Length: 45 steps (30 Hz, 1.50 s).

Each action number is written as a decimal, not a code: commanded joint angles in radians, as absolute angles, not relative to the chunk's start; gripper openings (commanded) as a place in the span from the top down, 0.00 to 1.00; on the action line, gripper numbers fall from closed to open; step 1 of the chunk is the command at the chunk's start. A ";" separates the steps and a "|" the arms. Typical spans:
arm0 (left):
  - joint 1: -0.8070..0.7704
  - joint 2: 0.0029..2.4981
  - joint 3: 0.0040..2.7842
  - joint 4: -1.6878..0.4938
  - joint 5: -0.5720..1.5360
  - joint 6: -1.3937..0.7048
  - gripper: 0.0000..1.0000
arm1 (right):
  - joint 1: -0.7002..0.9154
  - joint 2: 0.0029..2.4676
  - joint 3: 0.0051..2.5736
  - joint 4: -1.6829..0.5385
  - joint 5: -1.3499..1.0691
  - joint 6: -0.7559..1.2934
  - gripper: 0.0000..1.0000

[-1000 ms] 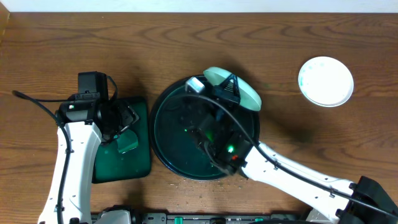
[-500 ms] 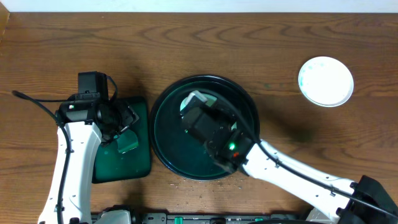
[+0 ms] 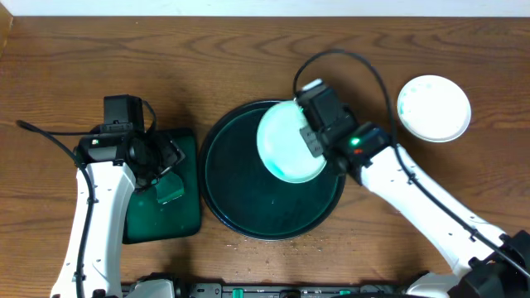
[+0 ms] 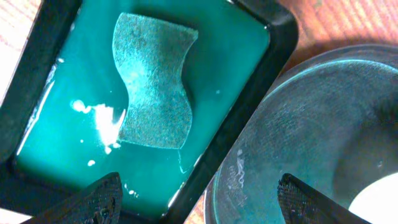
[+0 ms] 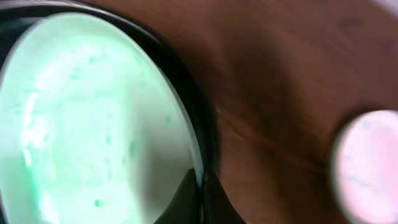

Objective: Clean dirty plates on tray and stack at the side
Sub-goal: 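Carry the light-green plate with the right gripper to the plate stack, then lower the light-green plate onto the stacked plates and release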

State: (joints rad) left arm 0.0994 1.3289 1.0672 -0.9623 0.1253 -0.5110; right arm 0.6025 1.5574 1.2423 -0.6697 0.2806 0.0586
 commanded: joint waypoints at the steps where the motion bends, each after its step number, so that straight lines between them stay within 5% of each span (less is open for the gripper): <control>1: 0.099 1.339 1.090 -0.969 0.123 -0.498 0.20 | 0.539 1.515 1.271 -0.690 0.039 0.192 0.99; 11: 0.099 1.339 1.090 -0.965 0.123 -0.498 0.20 | 0.297 1.515 1.276 -0.685 -0.031 0.439 0.99; 31: 0.099 1.339 1.090 -0.963 0.123 -0.498 0.20 | -0.467 1.644 1.273 -0.762 -0.128 0.530 0.99; 45: 0.099 1.339 1.090 -0.959 0.122 -0.498 0.20 | -0.535 1.891 1.273 -0.735 -0.133 0.545 0.99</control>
State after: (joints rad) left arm 0.0994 1.3296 1.0672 -0.9611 0.1253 -0.5110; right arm -0.5449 1.8847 1.2556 -0.7460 -0.1272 0.5304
